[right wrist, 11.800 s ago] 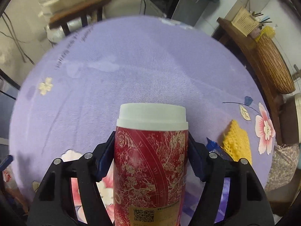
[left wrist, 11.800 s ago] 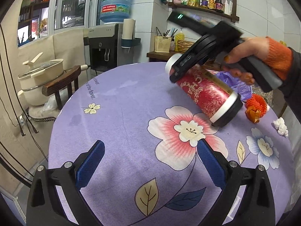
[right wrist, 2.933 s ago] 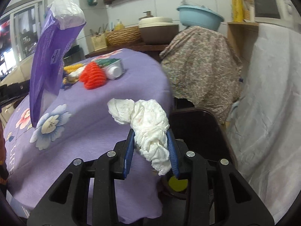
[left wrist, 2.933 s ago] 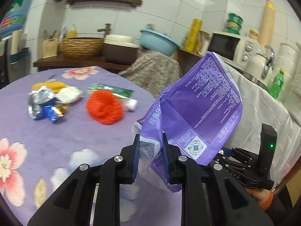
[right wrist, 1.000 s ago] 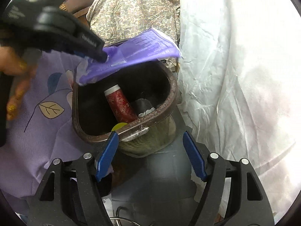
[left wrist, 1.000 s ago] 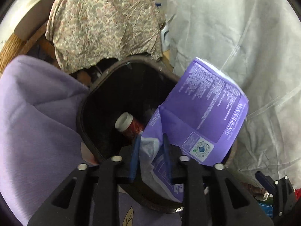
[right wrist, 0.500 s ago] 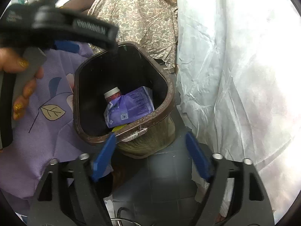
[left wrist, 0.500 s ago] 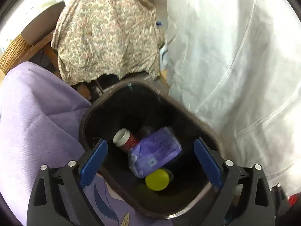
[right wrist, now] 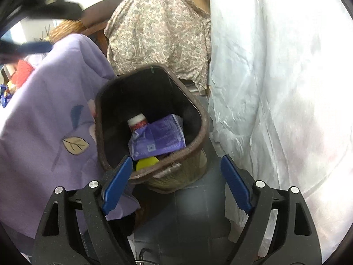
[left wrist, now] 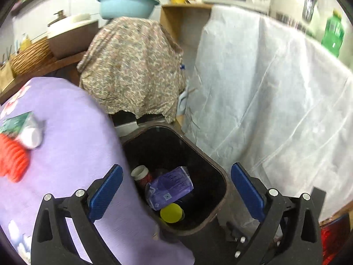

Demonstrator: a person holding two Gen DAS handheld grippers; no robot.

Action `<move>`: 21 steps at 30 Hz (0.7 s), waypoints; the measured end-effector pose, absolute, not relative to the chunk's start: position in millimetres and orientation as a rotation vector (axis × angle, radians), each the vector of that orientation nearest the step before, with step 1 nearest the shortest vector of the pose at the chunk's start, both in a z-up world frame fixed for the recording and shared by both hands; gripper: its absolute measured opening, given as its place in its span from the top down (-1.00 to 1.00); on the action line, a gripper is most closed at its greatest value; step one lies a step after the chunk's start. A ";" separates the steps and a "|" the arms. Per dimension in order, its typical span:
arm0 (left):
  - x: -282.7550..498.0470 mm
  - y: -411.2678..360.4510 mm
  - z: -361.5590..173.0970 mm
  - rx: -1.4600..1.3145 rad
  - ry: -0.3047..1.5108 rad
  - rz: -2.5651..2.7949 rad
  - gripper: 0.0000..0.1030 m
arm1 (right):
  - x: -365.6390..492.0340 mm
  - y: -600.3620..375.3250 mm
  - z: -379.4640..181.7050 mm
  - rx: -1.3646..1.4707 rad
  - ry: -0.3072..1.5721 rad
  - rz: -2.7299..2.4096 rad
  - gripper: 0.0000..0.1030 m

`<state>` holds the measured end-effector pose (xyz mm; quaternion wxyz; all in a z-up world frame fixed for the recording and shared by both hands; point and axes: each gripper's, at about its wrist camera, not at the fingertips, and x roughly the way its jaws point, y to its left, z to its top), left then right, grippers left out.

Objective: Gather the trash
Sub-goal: 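Move both grippers back to the table toward the foil wrapper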

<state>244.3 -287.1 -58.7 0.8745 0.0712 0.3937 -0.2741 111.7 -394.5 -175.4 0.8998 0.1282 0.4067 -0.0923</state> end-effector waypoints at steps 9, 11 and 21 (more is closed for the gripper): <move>231.8 -179.6 -28.6 0.103 0.689 -0.391 -0.89 | 127.2 -359.4 -129.3 0.203 0.747 -0.089 -0.74; 231.1 -148.3 -22.4 0.103 0.640 -0.318 -0.89 | 133.1 -346.5 -118.5 0.184 0.727 -0.053 -0.74; 270.9 7.9 -14.9 -0.084 0.635 -0.017 -0.89 | 144.0 -290.0 -82.5 0.094 0.672 0.084 -0.74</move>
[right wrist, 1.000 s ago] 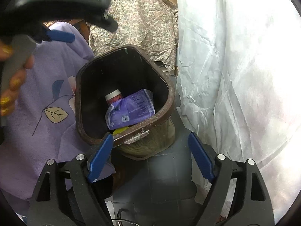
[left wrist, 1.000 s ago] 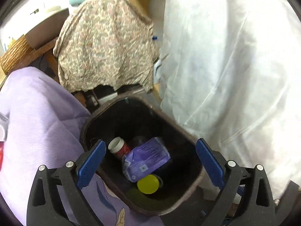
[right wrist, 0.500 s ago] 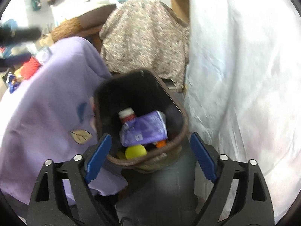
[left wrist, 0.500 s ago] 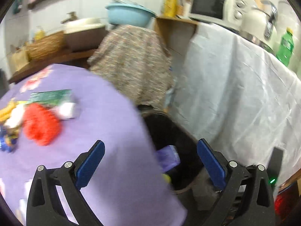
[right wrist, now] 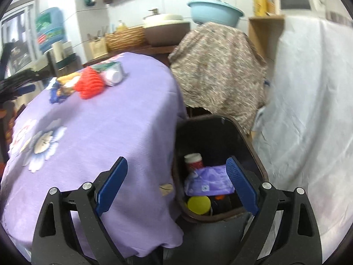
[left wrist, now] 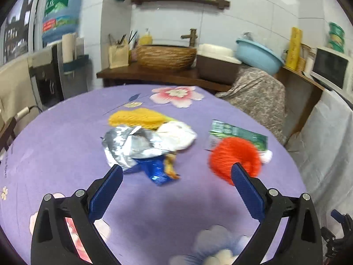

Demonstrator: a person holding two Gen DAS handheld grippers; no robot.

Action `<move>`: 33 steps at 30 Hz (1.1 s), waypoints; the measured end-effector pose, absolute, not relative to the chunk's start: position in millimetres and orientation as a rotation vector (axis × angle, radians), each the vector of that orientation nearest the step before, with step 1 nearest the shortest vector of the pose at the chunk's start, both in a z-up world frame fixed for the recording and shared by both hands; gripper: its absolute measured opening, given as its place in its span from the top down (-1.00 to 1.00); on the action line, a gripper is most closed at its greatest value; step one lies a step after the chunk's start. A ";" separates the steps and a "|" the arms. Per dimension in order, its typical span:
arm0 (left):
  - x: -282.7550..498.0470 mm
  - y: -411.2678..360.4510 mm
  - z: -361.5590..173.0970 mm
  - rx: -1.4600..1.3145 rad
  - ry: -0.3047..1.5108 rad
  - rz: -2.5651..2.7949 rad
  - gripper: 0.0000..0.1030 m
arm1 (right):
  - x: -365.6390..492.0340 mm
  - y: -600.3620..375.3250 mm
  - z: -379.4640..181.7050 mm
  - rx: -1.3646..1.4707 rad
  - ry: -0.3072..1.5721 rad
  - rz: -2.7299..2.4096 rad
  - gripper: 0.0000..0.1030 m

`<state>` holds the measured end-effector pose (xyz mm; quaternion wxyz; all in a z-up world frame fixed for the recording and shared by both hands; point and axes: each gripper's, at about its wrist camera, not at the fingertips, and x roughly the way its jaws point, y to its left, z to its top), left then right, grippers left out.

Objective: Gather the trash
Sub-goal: 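Move both grippers back to the table toward the foil wrapper, then grasp the orange foam net with the right gripper while the left gripper grasps the foil wrapper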

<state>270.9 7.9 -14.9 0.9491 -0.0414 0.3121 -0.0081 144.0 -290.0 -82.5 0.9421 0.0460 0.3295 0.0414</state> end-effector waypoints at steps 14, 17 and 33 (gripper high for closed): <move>318.8 39.7 -41.7 -0.167 0.719 -0.069 0.14 | 142.6 -253.9 -50.4 0.001 0.648 0.119 -0.75; 310.6 40.0 -38.6 -0.157 0.705 -0.081 0.50 | 151.7 -241.4 -44.1 -0.008 0.638 0.146 -0.75; 278.4 49.5 -5.2 -0.194 0.580 -0.118 0.89 | 267.1 -113.4 -16.1 -0.126 0.685 0.449 -0.57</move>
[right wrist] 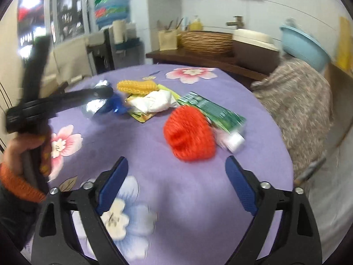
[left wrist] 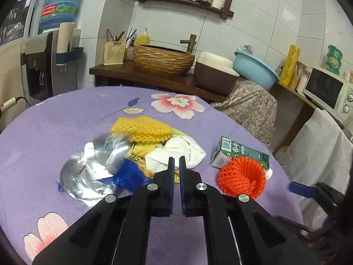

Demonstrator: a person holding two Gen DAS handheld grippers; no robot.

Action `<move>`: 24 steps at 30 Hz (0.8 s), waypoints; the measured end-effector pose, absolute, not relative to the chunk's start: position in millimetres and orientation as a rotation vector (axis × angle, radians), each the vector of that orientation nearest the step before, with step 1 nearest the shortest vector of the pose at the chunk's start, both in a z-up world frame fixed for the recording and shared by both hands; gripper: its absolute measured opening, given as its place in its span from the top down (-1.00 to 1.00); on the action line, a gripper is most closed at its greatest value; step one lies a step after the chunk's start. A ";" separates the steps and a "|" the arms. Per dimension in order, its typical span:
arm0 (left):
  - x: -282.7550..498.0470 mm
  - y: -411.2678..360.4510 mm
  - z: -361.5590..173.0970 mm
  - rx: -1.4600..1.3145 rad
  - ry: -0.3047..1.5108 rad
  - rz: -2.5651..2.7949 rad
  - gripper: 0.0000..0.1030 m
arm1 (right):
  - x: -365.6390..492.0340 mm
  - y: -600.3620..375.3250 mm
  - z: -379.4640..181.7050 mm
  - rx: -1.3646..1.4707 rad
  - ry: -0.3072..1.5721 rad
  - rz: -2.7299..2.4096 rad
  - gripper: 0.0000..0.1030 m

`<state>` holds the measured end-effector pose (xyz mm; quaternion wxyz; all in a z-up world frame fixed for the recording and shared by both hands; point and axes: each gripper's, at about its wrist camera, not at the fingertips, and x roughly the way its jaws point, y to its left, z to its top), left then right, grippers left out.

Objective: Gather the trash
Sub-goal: 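Grasp the orange foam net with the right gripper while the left gripper grasps the foil wrapper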

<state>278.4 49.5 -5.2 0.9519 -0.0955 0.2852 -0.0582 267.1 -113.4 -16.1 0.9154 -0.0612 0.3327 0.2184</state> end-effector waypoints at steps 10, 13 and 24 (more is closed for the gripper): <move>277.0 80.9 -0.1 -0.241 0.548 -0.044 0.89 | 318.0 -95.5 -42.7 -0.184 0.769 0.310 -0.08; 278.0 110.6 -1.5 -0.292 0.537 0.041 -0.22 | 323.4 -99.0 -48.5 -0.169 0.788 0.321 0.29; 288.7 105.6 -15.2 -0.222 0.585 0.072 -0.75 | 316.8 -100.0 -48.7 -0.177 0.766 0.345 0.67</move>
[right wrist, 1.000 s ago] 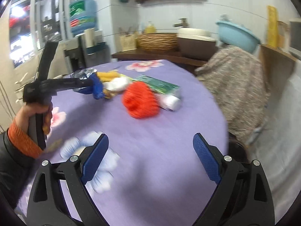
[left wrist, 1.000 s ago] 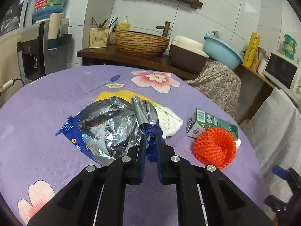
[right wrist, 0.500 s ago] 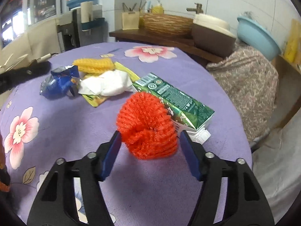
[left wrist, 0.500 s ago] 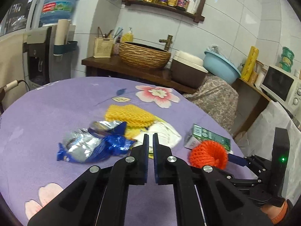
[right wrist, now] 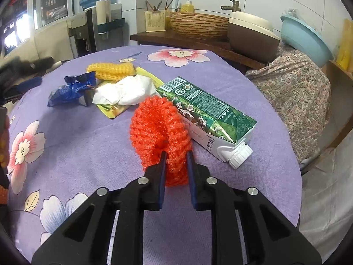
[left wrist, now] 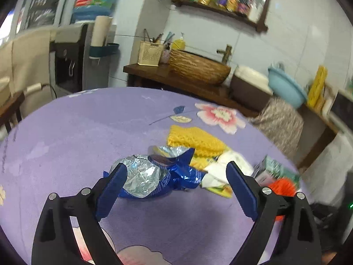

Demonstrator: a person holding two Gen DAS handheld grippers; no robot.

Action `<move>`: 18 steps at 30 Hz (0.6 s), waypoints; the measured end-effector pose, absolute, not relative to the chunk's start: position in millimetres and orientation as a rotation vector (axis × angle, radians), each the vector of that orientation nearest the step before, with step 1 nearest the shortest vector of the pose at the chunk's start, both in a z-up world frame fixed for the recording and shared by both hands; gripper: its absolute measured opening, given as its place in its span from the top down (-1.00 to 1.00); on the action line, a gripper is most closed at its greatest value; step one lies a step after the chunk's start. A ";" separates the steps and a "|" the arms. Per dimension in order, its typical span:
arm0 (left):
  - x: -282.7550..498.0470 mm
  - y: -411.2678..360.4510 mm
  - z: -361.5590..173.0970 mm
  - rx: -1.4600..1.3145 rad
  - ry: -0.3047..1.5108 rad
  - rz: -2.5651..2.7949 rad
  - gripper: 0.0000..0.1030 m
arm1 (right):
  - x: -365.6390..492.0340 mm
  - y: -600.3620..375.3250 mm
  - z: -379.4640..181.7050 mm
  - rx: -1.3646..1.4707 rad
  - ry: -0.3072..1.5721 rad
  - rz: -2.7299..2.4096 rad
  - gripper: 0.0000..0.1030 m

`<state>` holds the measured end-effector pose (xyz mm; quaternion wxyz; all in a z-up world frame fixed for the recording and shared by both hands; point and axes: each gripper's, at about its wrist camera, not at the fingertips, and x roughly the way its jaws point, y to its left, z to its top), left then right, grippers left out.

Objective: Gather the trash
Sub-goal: 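Grasp the orange foam net with the right gripper while the left gripper grasps the foil wrapper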

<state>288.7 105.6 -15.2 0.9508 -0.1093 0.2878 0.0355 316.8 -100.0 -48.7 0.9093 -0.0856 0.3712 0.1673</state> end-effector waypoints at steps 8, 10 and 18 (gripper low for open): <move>314.9 98.6 -60.7 -0.155 0.783 0.028 0.41 | 310.1 -100.4 -49.9 -0.171 0.759 0.369 0.73; 313.2 97.8 -60.9 -0.152 0.787 0.021 0.80 | 309.9 -101.6 -49.9 -0.166 0.760 0.370 0.73; 295.2 89.8 -31.0 -0.176 0.711 -0.044 0.95 | 299.3 -104.9 -40.3 -0.147 0.724 0.387 0.78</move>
